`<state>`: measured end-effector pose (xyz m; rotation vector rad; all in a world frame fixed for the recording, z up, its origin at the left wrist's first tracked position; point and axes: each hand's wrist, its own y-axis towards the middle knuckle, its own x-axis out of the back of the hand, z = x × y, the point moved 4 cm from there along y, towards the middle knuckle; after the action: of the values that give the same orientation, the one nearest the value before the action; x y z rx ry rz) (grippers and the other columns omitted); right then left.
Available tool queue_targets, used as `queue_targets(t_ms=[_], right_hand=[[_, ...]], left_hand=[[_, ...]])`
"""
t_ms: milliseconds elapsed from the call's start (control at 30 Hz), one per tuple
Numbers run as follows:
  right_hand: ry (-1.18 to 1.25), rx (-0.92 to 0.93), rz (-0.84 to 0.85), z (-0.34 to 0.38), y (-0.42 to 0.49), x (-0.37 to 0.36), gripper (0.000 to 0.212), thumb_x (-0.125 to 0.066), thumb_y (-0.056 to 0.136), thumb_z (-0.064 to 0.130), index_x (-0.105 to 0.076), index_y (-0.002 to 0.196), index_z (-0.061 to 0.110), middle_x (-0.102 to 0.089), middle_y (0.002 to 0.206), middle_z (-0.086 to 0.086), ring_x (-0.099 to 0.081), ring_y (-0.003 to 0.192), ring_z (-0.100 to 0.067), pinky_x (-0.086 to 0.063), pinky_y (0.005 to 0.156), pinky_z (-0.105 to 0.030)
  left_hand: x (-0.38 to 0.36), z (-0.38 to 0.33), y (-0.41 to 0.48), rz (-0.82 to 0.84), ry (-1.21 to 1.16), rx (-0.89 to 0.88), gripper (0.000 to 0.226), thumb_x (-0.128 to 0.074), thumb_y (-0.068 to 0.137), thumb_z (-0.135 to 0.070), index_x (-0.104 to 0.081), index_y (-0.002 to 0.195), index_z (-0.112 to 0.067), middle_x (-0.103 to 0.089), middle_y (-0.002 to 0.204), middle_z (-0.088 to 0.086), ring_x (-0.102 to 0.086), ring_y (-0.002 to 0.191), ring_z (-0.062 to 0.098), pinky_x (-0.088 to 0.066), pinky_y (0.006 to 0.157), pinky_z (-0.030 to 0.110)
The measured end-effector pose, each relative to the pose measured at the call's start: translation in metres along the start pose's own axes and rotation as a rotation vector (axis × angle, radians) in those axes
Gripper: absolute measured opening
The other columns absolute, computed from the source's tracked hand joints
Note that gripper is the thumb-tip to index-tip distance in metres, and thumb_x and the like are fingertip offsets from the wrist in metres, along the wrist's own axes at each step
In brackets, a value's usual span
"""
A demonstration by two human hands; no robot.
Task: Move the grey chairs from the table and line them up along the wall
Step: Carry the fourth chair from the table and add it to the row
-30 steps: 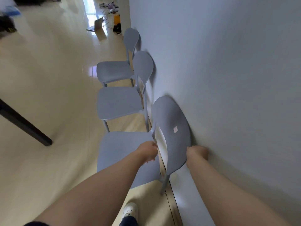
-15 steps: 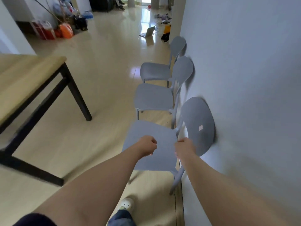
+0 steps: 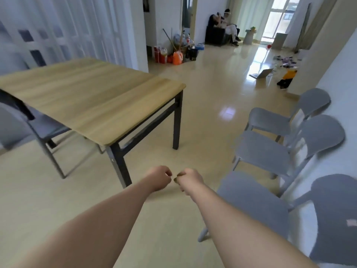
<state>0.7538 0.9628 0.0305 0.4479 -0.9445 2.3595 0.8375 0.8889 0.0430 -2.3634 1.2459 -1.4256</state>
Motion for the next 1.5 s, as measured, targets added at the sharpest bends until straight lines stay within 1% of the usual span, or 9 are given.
queue_targets(t_ms=[100, 300, 500, 667, 767, 967, 1100, 1267, 1500], right_hand=[[-0.07, 0.017, 0.096, 0.058, -0.003, -0.074, 0.028, -0.057, 0.089, 0.015, -0.063, 0.117, 0.011, -0.056, 0.097, -0.007, -0.053, 0.089, -0.024, -0.041, 0.071, -0.028], [-0.166, 0.11, 0.195, 0.149, -0.001, -0.206, 0.031, -0.054, 0.091, 0.016, -0.06, 0.121, 0.01, -0.063, 0.117, -0.011, -0.061, 0.11, -0.027, -0.051, 0.093, -0.035], [-0.273, 0.19, 0.353, 0.204, -0.001, -0.329, 0.005, -0.053, 0.086, 0.013, -0.058, 0.086, 0.012, -0.059, 0.09, -0.01, -0.057, 0.08, -0.026, -0.043, 0.067, -0.028], [-0.333, 0.227, 0.458, 0.249, 0.017, -0.403, 0.009, -0.05, 0.083, 0.009, -0.056, 0.079, 0.014, -0.057, 0.083, -0.009, -0.054, 0.073, -0.025, -0.042, 0.063, -0.027], [-0.355, 0.256, 0.486, 0.286, 0.043, -0.445, 0.009, -0.048, 0.082, 0.009, -0.051, 0.076, 0.015, -0.055, 0.081, -0.009, -0.052, 0.07, -0.025, -0.039, 0.057, -0.026], [-0.383, 0.302, 0.5, 0.389, 0.117, -0.519, 0.008, -0.046, 0.085, 0.01, -0.052, 0.088, 0.016, -0.054, 0.088, -0.006, -0.05, 0.061, -0.021, -0.033, 0.044, -0.019], [-0.413, 0.328, 0.528, 0.462, 0.162, -0.559, 0.008, -0.049, 0.086, 0.011, -0.055, 0.087, 0.015, -0.055, 0.089, -0.007, -0.05, 0.076, -0.025, -0.032, 0.045, -0.02], [-0.39, 0.311, 0.556, 0.527, 0.199, -0.603, 0.015, -0.044, 0.084, 0.007, -0.056, 0.078, 0.013, -0.054, 0.078, -0.008, -0.05, 0.068, -0.026, -0.033, 0.046, -0.022], [-0.441, 0.404, 0.415, 0.617, 0.264, -0.663, 0.019, -0.044, 0.088, 0.009, -0.051, 0.073, 0.017, -0.055, 0.086, -0.005, -0.05, 0.063, -0.021, -0.033, 0.048, -0.022]], left_hand=[[0.071, 0.069, -0.003, -0.137, -0.055, 0.06, 0.033, -0.048, 0.095, -0.015, -0.058, 0.126, -0.015, -0.061, 0.123, 0.007, -0.063, 0.108, 0.022, -0.053, 0.092, 0.029], [0.173, 0.208, -0.024, -0.294, -0.175, 0.234, 0.032, -0.046, 0.094, -0.013, -0.061, 0.122, -0.011, -0.064, 0.12, 0.012, -0.063, 0.112, 0.028, -0.051, 0.092, 0.034], [0.228, 0.329, -0.046, -0.39, -0.341, 0.409, 0.034, -0.045, 0.092, -0.007, -0.062, 0.121, -0.009, -0.064, 0.123, 0.017, -0.062, 0.114, 0.03, -0.051, 0.093, 0.033], [0.262, 0.406, -0.037, -0.428, -0.432, 0.52, 0.033, -0.046, 0.09, -0.006, -0.063, 0.119, -0.008, -0.066, 0.12, 0.018, -0.065, 0.095, 0.027, -0.049, 0.078, 0.028], [0.296, 0.442, -0.016, -0.459, -0.454, 0.57, 0.032, -0.047, 0.091, -0.005, -0.063, 0.118, -0.007, -0.065, 0.121, 0.019, -0.066, 0.104, 0.031, -0.051, 0.081, 0.031], [0.384, 0.491, 0.057, -0.481, -0.501, 0.606, 0.032, -0.045, 0.092, -0.007, -0.061, 0.12, -0.008, -0.064, 0.122, 0.018, -0.061, 0.088, 0.024, -0.041, 0.071, 0.024], [0.451, 0.514, 0.096, -0.508, -0.486, 0.635, 0.034, -0.045, 0.091, -0.009, -0.061, 0.121, -0.011, -0.064, 0.123, 0.016, -0.065, 0.109, 0.029, -0.05, 0.081, 0.027], [0.518, 0.55, 0.136, -0.509, -0.428, 0.639, 0.038, -0.041, 0.09, -0.006, -0.062, 0.121, -0.012, -0.064, 0.123, 0.016, -0.063, 0.112, 0.03, -0.052, 0.09, 0.032], [0.613, 0.633, 0.213, -0.48, -0.385, 0.571, 0.037, -0.044, 0.089, -0.003, -0.064, 0.119, -0.013, -0.071, 0.113, 0.014, -0.063, 0.089, 0.024, -0.049, 0.072, 0.027]])
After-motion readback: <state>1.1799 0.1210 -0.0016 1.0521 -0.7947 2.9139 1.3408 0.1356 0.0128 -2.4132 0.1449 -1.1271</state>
